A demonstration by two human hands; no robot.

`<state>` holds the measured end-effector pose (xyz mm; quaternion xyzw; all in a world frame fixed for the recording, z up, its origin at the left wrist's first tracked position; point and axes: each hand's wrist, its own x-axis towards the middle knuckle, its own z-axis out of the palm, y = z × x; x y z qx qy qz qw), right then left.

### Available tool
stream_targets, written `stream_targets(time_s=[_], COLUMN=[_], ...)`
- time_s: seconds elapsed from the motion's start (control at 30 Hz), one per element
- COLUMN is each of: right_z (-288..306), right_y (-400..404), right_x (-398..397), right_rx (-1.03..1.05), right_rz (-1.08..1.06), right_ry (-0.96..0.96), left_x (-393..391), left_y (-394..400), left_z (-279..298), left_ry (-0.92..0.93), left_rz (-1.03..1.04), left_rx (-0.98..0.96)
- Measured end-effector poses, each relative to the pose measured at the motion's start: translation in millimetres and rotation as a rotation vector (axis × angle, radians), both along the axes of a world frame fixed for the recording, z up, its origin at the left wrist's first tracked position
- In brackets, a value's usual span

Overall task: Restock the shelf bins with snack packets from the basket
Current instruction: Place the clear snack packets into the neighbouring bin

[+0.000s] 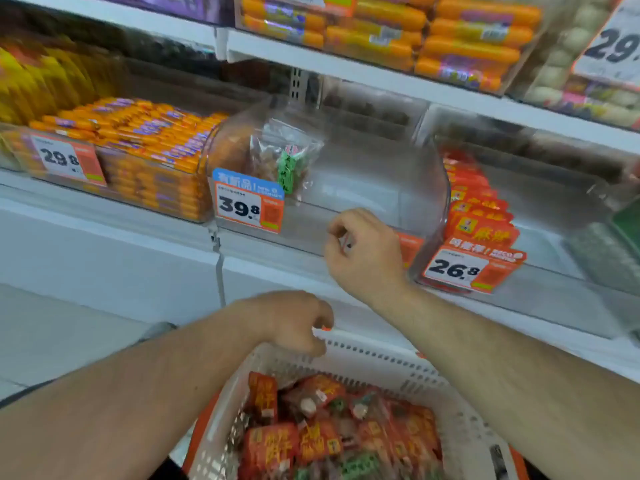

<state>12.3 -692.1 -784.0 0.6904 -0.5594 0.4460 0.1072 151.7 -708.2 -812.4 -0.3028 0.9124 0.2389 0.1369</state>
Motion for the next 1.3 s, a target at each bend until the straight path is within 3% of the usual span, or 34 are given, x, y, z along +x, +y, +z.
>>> stream_targets(time_s=[0.1,0.17,0.23,0.33,0.43,0.7,0.83,0.97,1.07,1.2,1.3], right_z=[-40.9,-80.9,-119.4,-163.0,-191.5,-197.5,-176.7,-133.0,-103.8,-78.8,-63.6], right_y=[34.8,55.0,72.8,101.6,127.7,144.8,135.4,117.1,100.3,90.8,90.3], right_x=[-12.7,-23.6,-31.0,-35.4,-38.4,-36.4,-41.2,-57.8,-73.2,-84.4,-80.8], right_rx=[0.182,0.481,0.842,1.415,1.742,1.785,1.787,1.778,1.661,1.486,1.357], right_rz=[-0.032,-0.100,-0.131,-0.049,0.006,0.073,0.135,0.145,0.135,0.195,0.225], right_ry=[-0.143,-0.164,-0.075,0.219,0.349,0.737,0.713,0.552,0.419,-0.234,-0.528], left_x=[-5.8,-8.2,-10.4,-15.8,-20.5,-19.5,-16.0,-9.8,-4.5,0.5,5.0], left_y=[8.4,13.5,18.7,25.6,29.3,25.4,23.0,16.5,11.3,8.1,1.7], left_z=[-11.8,-18.6,-23.0,-27.3,-27.7,-29.2,-26.0,-21.3,-16.3,-11.1,-8.8], left_ry=[-0.102,-0.138,-0.163,-0.199,-0.211,-0.175,-0.163,-0.130,-0.116,-0.074,0.081], left_rz=[-0.022,-0.041,-0.059,-0.095,-0.107,-0.079,-0.062,-0.015,0.045,0.126,0.264], left_rx=[-0.020,-0.036,-0.029,-0.022,-0.005,0.006,0.021,0.076,0.143,0.232,0.290])
